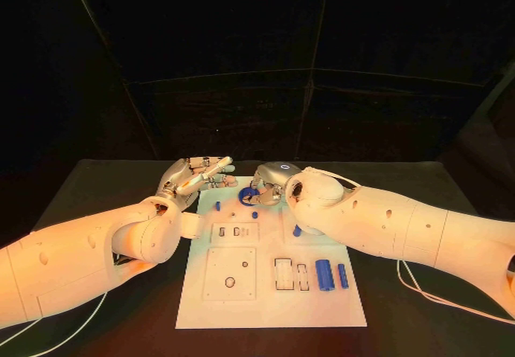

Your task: Assemble the parts on the task board

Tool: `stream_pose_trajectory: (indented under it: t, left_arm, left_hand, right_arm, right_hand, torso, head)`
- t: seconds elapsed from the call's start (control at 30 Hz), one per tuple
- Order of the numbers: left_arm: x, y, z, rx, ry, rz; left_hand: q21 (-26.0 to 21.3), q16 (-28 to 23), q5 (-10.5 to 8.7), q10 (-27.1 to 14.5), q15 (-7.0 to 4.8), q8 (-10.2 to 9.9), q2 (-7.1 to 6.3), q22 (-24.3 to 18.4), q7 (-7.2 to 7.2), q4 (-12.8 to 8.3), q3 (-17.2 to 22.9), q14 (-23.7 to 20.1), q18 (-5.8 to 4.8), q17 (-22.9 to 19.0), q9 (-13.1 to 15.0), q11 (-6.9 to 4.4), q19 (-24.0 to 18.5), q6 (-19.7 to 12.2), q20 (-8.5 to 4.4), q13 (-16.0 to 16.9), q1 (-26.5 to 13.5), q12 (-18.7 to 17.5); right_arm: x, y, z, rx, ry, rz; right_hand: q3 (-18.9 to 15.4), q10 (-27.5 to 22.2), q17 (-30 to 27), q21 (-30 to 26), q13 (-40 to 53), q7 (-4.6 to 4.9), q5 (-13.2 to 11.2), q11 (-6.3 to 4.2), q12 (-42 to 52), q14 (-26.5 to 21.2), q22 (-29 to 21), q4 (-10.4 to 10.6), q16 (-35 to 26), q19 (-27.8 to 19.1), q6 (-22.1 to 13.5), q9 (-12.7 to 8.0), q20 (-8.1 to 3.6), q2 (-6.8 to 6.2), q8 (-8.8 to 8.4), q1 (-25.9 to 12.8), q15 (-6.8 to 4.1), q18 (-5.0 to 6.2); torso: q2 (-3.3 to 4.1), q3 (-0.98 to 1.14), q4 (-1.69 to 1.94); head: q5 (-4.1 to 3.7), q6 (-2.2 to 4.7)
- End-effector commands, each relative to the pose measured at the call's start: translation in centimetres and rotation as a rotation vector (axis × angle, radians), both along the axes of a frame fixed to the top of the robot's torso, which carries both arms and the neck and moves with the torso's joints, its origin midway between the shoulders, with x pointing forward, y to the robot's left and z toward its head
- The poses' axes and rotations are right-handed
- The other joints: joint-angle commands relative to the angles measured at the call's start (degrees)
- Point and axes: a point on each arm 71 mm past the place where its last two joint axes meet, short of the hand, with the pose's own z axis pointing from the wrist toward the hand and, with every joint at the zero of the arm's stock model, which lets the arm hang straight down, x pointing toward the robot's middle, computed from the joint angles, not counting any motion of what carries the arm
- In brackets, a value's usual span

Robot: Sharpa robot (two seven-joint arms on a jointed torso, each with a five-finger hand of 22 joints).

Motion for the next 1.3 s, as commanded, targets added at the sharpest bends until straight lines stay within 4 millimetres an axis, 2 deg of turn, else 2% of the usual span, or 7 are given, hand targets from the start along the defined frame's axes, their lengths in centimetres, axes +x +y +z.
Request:
stream_pose_trajectory:
  t: [0.03, 0.43, 0.57, 0.63, 0.8, 1.0, 1.3]
  left_arm:
    - [0.0, 0.0, 0.2, -0.004, -0.013, -0.011]
    - [0.0, 0.3, 0.2, -0.001, -0.014, -0.004]
    - [0.0, 0.7, 0.2, 0.001, -0.015, 0.002]
    - [0.0, 0.8, 0.2, 0.002, -0.015, 0.004]
    - [0.0, 1.0, 0.2, 0.003, -0.016, 0.006]
    - [0.2, 0.9, 0.1, 0.000, -0.016, 0.002]
    - [0.5, 0.5, 0.0, -0.001, -0.016, -0.002]
  left_hand:
    - [-0.23, -0.40, 0.07, 0.10, 0.21, -0.39, 0.50, -0.07, 0.33, -0.28, -0.02, 0.03, 0.73, 0.08, -0.08, 0.11, 0.25, -0.14, 0.11, -0.06, -0.17, -0.30]
    - [-0.23, -0.40, 0.07, 0.10, 0.21, -0.39, 0.50, -0.07, 0.33, -0.28, -0.02, 0.03, 0.73, 0.08, -0.08, 0.11, 0.25, -0.14, 0.11, -0.06, -0.17, -0.30]
    - [-0.26, -0.46, 0.08, 0.08, 0.22, -0.43, 0.51, -0.10, 0.34, -0.31, -0.01, 0.01, 0.73, 0.12, -0.09, 0.13, 0.25, -0.17, 0.12, -0.07, -0.17, -0.34]
    - [-0.26, -0.46, 0.08, 0.08, 0.22, -0.43, 0.51, -0.10, 0.34, -0.31, -0.01, 0.01, 0.73, 0.12, -0.09, 0.13, 0.25, -0.17, 0.12, -0.07, -0.17, -0.34]
    - [-0.27, -0.47, 0.08, 0.08, 0.22, -0.43, 0.51, -0.11, 0.34, -0.32, 0.00, 0.01, 0.74, 0.14, -0.08, 0.13, 0.26, -0.17, 0.13, -0.07, -0.16, -0.35]
    - [-0.28, -0.49, 0.09, 0.18, 0.20, -0.40, 0.53, -0.12, 0.27, -0.38, 0.03, 0.07, 0.75, 0.20, -0.07, 0.09, 0.29, -0.10, 0.12, -0.05, -0.12, -0.34]
    - [-0.28, -0.49, 0.09, 0.18, 0.20, -0.40, 0.53, -0.12, 0.27, -0.38, 0.03, 0.07, 0.75, 0.20, -0.07, 0.09, 0.29, -0.10, 0.12, -0.05, -0.12, -0.34]
  right_arm:
    - [0.1, -0.3, 0.1, 0.009, 0.009, -0.020]
    - [-0.8, -3.0, 1.7, 0.189, -0.116, 0.012]
    - [-1.6, -5.9, 2.1, 0.284, -0.092, 0.050]
    - [-1.9, -7.6, 2.1, 0.324, -0.055, 0.052]
    - [-2.1, -13.1, 1.9, 0.402, 0.047, 0.012]
    - [-1.8, -18.7, 1.6, 0.408, 0.076, -0.041]
    - [-0.8, -21.1, 1.0, 0.389, 0.089, -0.081]
  right_hand:
    - [-0.64, 0.14, 12.61, -0.27, 7.11, 0.06, 0.36, -0.01, 0.09, 5.51, 4.46, -0.25, 0.31, 0.00, -0.10, -0.03, 0.16, 0.10, -0.06, -0.13, 0.23, -0.28]
    - [-2.14, 0.42, 12.63, -0.22, 7.45, 0.14, 0.56, 0.01, 0.41, 5.51, 4.68, -3.21, 0.31, 0.14, -0.42, -0.05, 0.22, 1.18, -0.23, 6.67, 0.25, -0.31]
    - [-1.65, 0.18, 11.76, -0.76, 7.24, 0.02, -4.15, -0.10, 0.14, 5.30, 3.64, -5.66, -0.01, -0.63, 0.06, 0.04, 0.17, 1.33, 0.01, 10.73, 0.18, -0.07]
    - [-1.48, 0.14, 11.46, -0.95, 7.22, -0.07, -4.33, -0.19, 0.09, 5.23, 3.29, -7.06, -0.13, -0.89, 0.43, 0.08, 0.12, 0.80, 0.15, 12.58, 0.10, 0.01]
    - [-0.92, -0.06, 11.05, -1.31, 7.06, -0.23, -4.18, -0.39, -0.14, 5.14, 2.70, -10.39, -0.32, -1.34, 1.35, 0.11, -0.09, 0.01, 0.44, 16.55, -0.10, 0.13]
    - [-0.74, -0.06, 11.33, -1.33, 7.07, -0.26, -4.03, -0.46, -0.17, 5.21, 2.74, -12.48, -0.23, -1.34, 1.69, 0.04, -0.18, -0.63, 0.42, 18.58, -0.18, 0.12]
    - [-0.94, -0.36, 11.25, -1.58, 6.76, 0.02, -4.36, -0.23, -0.51, 5.19, 2.26, -13.23, -0.27, -1.70, 0.51, -0.20, -0.11, -0.80, -0.30, 18.81, -0.03, 0.23]
  torso:
    - [-0.01, -0.01, 0.06]
    - [-0.06, 0.01, -0.08]
    - [-0.16, 0.03, -0.29]
    - [-0.12, 0.04, -0.25]
    - [-0.35, 0.17, -0.84]
    - [-0.34, 0.54, -1.15]
    - [-0.23, 1.06, -1.13]
  head:
    - [-0.03, 0.06]
    - [-0.02, 0.42]
    - [0.01, 0.71]
    - [-0.17, 0.83]
    - [-0.44, 1.12]
    - [-1.08, 1.46]
    - [-1.57, 1.39]
